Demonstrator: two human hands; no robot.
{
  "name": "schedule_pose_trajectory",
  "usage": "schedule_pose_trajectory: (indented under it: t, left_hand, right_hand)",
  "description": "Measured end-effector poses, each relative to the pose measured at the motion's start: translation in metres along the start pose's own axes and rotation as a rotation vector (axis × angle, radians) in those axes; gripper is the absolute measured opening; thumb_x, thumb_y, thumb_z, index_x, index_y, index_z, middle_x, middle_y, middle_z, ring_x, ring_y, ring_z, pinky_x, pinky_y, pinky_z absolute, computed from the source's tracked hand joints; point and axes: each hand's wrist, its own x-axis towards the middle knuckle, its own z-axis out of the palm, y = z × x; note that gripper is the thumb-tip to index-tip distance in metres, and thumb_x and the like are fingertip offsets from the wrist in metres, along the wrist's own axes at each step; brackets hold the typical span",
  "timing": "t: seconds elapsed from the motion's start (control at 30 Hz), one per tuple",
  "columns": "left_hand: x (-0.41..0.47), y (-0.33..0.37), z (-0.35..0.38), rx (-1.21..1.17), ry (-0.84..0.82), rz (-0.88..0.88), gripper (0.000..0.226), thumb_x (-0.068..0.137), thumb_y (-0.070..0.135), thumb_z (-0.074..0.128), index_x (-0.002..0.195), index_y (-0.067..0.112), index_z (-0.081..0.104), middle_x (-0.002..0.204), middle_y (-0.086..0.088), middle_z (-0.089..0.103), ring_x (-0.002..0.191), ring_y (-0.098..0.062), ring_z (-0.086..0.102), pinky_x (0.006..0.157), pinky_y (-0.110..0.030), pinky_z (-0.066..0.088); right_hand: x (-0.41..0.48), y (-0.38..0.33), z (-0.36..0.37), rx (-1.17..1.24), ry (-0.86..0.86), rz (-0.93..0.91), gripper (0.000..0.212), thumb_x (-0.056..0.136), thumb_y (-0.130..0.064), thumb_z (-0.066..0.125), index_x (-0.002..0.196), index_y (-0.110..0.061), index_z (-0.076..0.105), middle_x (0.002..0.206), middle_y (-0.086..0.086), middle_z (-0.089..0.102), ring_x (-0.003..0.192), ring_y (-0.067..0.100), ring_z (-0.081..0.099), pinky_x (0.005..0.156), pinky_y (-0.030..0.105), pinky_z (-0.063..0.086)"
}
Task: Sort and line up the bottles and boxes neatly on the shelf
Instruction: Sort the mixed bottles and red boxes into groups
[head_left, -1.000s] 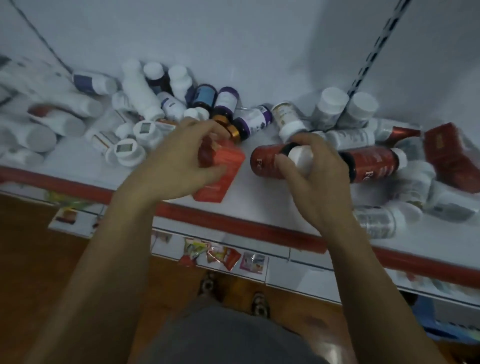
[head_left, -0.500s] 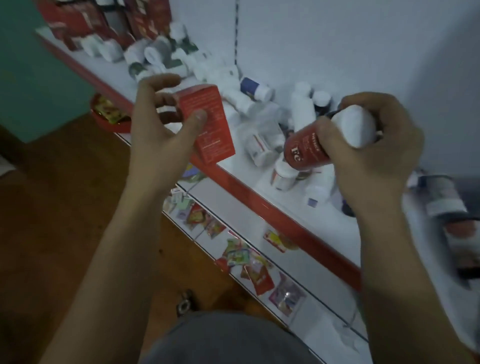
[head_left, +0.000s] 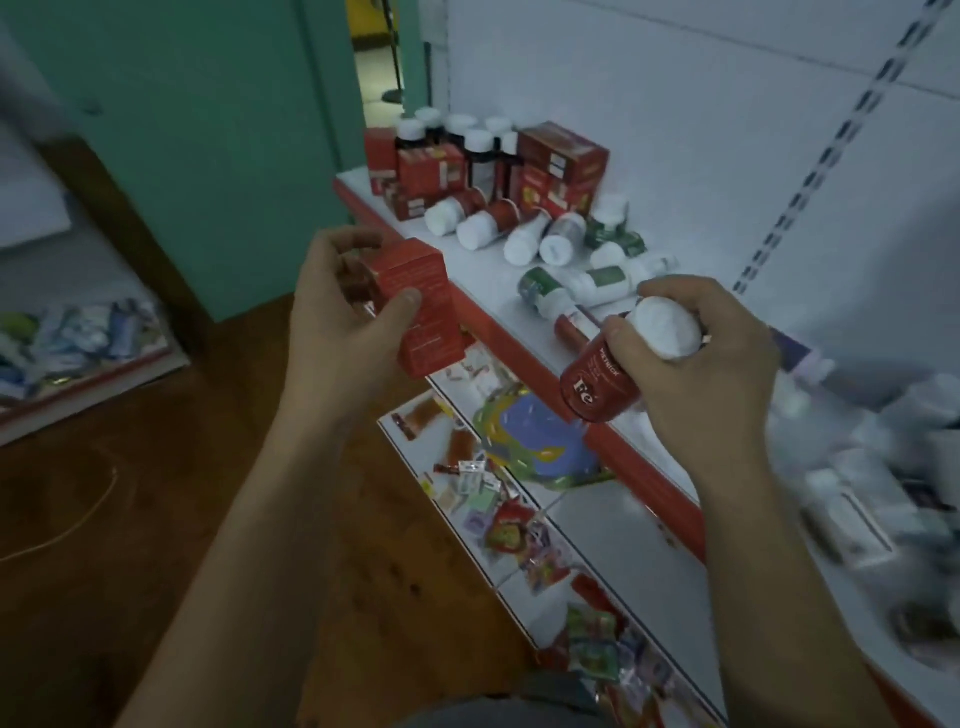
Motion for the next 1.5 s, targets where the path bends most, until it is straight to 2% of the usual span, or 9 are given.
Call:
schedule_pose_trajectory:
  t: [0.33,0.43,0.57,0.7,0.77,0.9,1.03,1.27,1.5]
  left_hand:
    - [0.137,-0.076,-0.051,0.021,0.151,-0.098,0.034,0.095,0.021,0.072,0.123,0.024,0.054,0.107,0.011,0.062,0.092,0.013,0.063,0.066,-0.014,0.056]
    - [0.188,-0.097,-0.056,-0.005,0.139,-0.166,0.032,0.095,0.025,0.071,0.123,0.023,0.055,0.107,0.008,0.066,0.095,0.004,0.067,0.071,-0.018,0.058]
    - [0.249,-0.112,-0.054,-0.033,0.069,-0.246,0.027,0.098,0.032,0.066,0.121,0.023,0.056,0.110,0.004,0.067,0.099,-0.010,0.071,0.081,-0.029,0.062]
    - [0.301,-0.122,-0.040,-0.089,-0.006,-0.248,0.022,0.101,0.033,0.060,0.119,0.021,0.055,0.108,0.001,0.069,0.095,-0.010,0.072,0.073,-0.022,0.060]
    - [0.333,-0.128,-0.028,-0.084,-0.054,-0.233,0.022,0.099,0.035,0.063,0.117,0.023,0.056,0.111,-0.001,0.069,0.098,-0.016,0.072,0.077,-0.031,0.063]
    - [0.398,-0.132,0.009,0.012,-0.170,-0.109,0.036,0.090,0.036,0.075,0.119,0.025,0.058,0.115,0.006,0.069,0.101,-0.010,0.069,0.083,-0.040,0.062]
    - [0.452,-0.125,0.052,0.248,-0.266,0.136,0.041,0.076,0.042,0.083,0.108,0.026,0.063,0.097,0.015,0.068,0.084,0.000,0.065,0.080,-0.032,0.057]
    - [0.493,-0.141,0.104,0.622,-0.576,0.390,0.034,0.076,0.048,0.073,0.104,0.029,0.071,0.097,0.003,0.074,0.100,-0.027,0.065,0.086,-0.046,0.054]
    - [0.506,-0.120,0.099,0.557,-0.673,0.611,0.041,0.085,0.047,0.067,0.118,0.023,0.070,0.119,-0.006,0.065,0.115,-0.033,0.055,0.092,-0.051,0.050]
  right_hand:
    - [0.098,0.014,0.167,-0.014,-0.214,-0.030,0.027,0.078,-0.037,0.084,0.100,-0.030,0.070,0.092,-0.023,0.066,0.086,-0.006,0.060,0.073,0.011,0.047]
    - [0.138,0.030,0.212,-0.069,-0.254,-0.008,0.029,0.078,-0.037,0.084,0.102,-0.027,0.070,0.093,-0.019,0.067,0.086,0.003,0.060,0.074,0.020,0.047]
    - [0.191,0.044,0.250,-0.228,-0.341,0.050,0.026,0.077,-0.029,0.085,0.099,-0.028,0.070,0.089,-0.019,0.063,0.087,0.004,0.056,0.071,0.015,0.039]
    - [0.223,0.055,0.272,-0.327,-0.351,0.097,0.024,0.077,-0.026,0.084,0.097,-0.029,0.073,0.100,-0.010,0.068,0.099,0.015,0.060,0.086,0.028,0.045]
    - [0.229,0.057,0.275,-0.360,-0.332,0.075,0.025,0.075,-0.022,0.085,0.094,-0.032,0.072,0.101,-0.008,0.069,0.101,0.019,0.061,0.088,0.034,0.050]
    - [0.232,0.054,0.280,-0.462,-0.373,0.095,0.030,0.072,-0.022,0.083,0.098,-0.032,0.070,0.098,-0.012,0.065,0.091,0.012,0.059,0.078,0.029,0.044]
    - [0.226,0.051,0.295,-0.611,-0.342,0.113,0.037,0.074,-0.040,0.078,0.108,-0.029,0.066,0.101,-0.005,0.064,0.094,0.021,0.058,0.083,0.041,0.049]
    - [0.241,0.037,0.312,-0.677,-0.155,0.249,0.032,0.083,-0.055,0.054,0.108,-0.038,0.062,0.104,-0.008,0.065,0.097,0.022,0.060,0.084,0.045,0.053]
    - [0.235,0.029,0.313,-0.683,0.091,0.302,0.026,0.086,-0.046,0.058,0.104,-0.031,0.068,0.106,-0.007,0.068,0.101,0.021,0.061,0.088,0.045,0.051]
